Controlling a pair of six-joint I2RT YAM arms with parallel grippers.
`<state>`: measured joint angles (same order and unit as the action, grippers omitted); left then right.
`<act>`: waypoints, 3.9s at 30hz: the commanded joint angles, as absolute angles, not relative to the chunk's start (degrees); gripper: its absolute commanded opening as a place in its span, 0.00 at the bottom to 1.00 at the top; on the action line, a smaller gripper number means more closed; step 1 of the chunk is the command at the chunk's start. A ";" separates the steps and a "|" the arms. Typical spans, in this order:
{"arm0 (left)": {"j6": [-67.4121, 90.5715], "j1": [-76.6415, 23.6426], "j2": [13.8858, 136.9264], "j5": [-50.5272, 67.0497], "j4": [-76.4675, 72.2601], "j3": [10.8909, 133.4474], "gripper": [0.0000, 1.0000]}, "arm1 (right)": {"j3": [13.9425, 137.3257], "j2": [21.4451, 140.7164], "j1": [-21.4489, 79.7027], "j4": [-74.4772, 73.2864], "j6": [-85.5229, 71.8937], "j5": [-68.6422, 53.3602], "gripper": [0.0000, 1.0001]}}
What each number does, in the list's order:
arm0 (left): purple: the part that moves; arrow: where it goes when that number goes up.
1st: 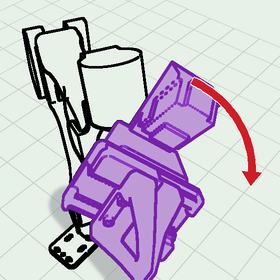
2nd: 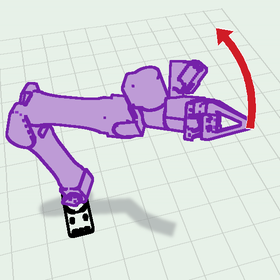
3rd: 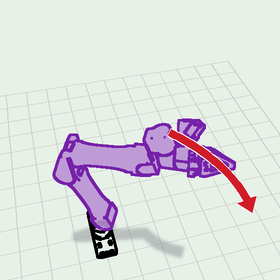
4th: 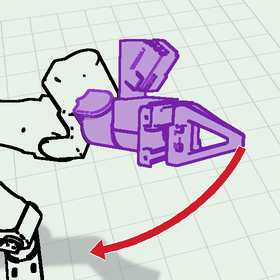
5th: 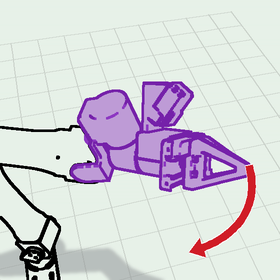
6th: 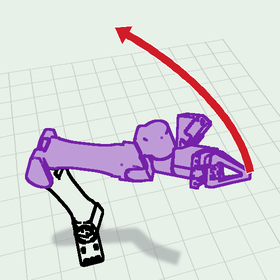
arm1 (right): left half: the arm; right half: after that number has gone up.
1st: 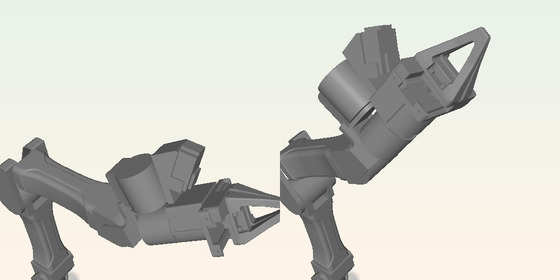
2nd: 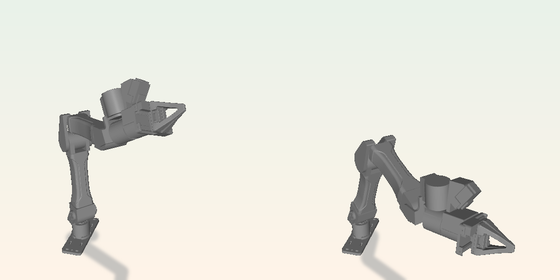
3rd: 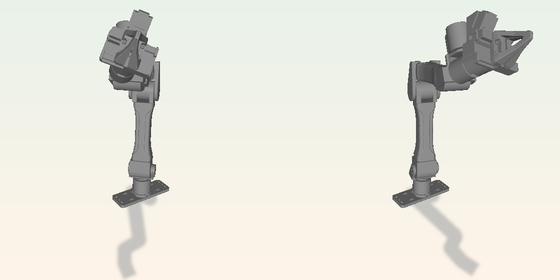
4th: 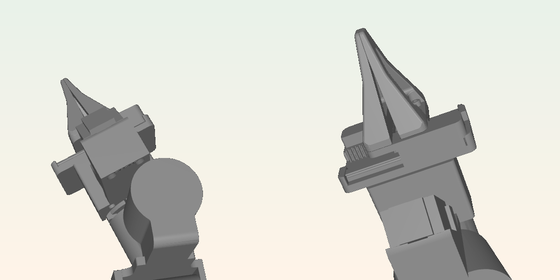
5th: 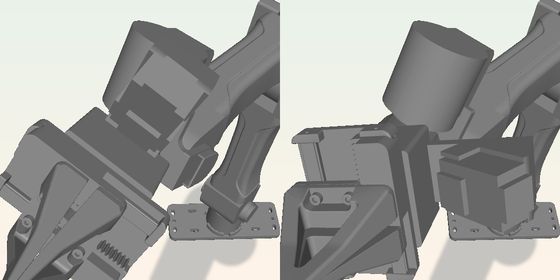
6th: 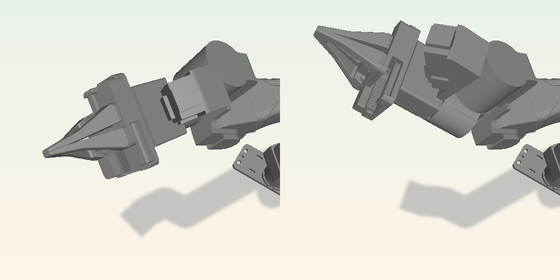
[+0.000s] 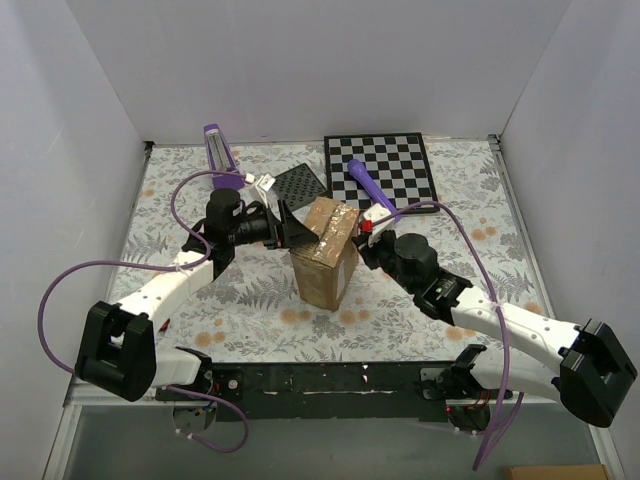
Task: Unpack the express box
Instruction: Adjust the express box at the center of the board, then cut the express box at the center of the board.
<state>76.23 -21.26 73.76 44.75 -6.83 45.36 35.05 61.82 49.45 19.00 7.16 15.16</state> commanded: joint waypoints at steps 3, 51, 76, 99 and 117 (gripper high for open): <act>75.85 -21.97 73.65 44.91 -7.03 47.46 0.75 | 33.66 59.42 48.87 25.31 8.96 15.55 0.01; 76.38 -21.88 78.05 39.12 1.12 55.18 0.00 | 33.31 62.06 44.83 32.26 10.63 10.37 0.01; 72.95 -21.89 78.32 26.20 15.83 60.65 0.98 | 36.48 44.21 45.09 19.16 3.34 9.32 0.01; 77.09 -20.74 67.84 15.46 11.16 58.70 0.83 | 35.15 42.63 45.00 17.76 0.36 7.56 0.01; 70.05 -20.74 71.19 24.70 10.37 56.96 0.36 | 51.24 48.33 46.58 20.21 -3.34 -12.57 0.01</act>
